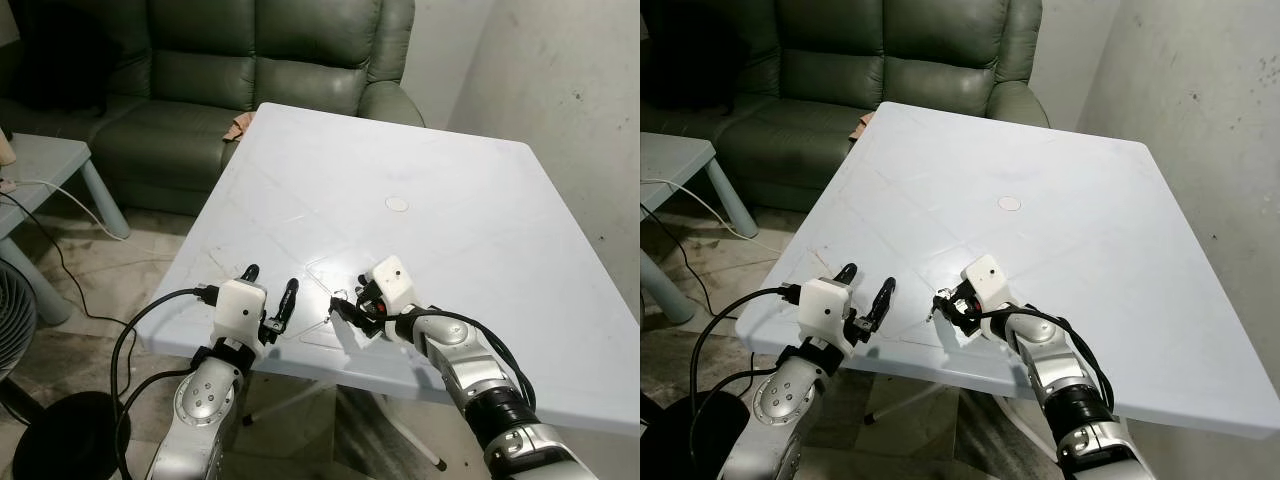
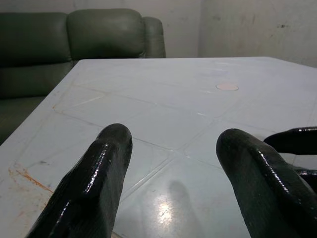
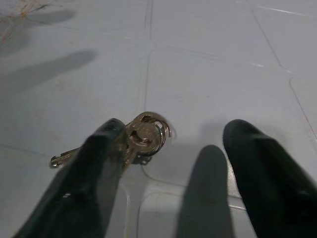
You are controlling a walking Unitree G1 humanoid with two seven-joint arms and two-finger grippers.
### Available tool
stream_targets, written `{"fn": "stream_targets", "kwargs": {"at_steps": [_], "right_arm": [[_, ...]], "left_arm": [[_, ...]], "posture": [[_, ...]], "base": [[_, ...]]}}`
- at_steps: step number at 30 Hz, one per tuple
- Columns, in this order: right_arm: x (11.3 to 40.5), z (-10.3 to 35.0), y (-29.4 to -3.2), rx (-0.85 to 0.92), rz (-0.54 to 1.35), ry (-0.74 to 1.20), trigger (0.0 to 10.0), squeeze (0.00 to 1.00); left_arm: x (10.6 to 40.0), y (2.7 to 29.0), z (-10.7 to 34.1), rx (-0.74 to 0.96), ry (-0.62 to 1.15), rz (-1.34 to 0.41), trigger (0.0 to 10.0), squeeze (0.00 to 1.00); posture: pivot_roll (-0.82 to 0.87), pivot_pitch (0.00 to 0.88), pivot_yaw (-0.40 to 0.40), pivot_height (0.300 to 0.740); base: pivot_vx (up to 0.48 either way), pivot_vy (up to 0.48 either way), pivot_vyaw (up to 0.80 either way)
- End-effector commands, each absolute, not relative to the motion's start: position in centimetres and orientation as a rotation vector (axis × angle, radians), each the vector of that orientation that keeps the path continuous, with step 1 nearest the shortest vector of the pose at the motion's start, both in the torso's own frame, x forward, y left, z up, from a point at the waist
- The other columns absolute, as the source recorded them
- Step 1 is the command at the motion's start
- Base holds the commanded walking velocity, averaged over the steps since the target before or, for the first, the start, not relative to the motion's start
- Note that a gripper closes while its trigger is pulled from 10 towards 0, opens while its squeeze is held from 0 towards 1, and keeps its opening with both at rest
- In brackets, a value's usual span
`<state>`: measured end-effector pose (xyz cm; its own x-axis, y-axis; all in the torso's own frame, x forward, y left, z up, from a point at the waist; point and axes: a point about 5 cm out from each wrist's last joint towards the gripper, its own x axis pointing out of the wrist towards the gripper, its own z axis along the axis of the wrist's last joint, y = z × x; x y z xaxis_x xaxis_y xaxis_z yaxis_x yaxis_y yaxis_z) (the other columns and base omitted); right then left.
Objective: Hang keys on a hook
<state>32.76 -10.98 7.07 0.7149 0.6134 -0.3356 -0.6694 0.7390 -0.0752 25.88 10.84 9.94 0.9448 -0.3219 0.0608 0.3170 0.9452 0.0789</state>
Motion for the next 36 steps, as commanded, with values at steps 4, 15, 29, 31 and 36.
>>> {"fn": "stream_targets", "kwargs": {"at_steps": [4, 15, 29, 31, 36], "right_arm": [[32.9, 7.1, -11.4, -0.216, 0.72, 0.298, 0.0, 0.0], [32.7, 6.9, -11.9, -0.197, 0.777, 0.341, 4.9, 0.0], [32.7, 7.2, -12.4, -0.186, 0.796, 0.331, 0.0, 0.0], [32.8, 7.3, -12.4, -0.192, 0.797, 0.326, 0.0, 0.0], [32.9, 7.4, -12.3, -0.19, 0.797, 0.316, 0.0, 0.0]], "left_arm": [[26.1, 10.7, 10.3, 0.083, -0.092, -0.32, 10.0, 0.0], [26.2, 10.9, 10.5, 0.089, -0.096, -0.304, 10.0, 0.0], [26.3, 11.1, 10.5, 0.093, -0.098, -0.289, 10.0, 0.0], [26.4, 11.1, 10.6, 0.095, -0.1, -0.288, 10.0, 0.0], [26.5, 11.1, 10.6, 0.098, -0.101, -0.287, 10.0, 0.0]], "posture": [[-0.06, 0.0, -0.089, 0.74], [-0.06, 0.0, -0.095, 0.74], [-0.06, 0.003, -0.096, 0.74], [-0.06, 0.003, -0.096, 0.74], [-0.06, 0.002, -0.095, 0.74]], "base": [[0.0, 0.0, 0.0], [0.0, 0.0, 0.0], [0.0, 0.0, 0.0], [0.0, 0.0, 0.0], [0.0, 0.0, 0.0]]}}
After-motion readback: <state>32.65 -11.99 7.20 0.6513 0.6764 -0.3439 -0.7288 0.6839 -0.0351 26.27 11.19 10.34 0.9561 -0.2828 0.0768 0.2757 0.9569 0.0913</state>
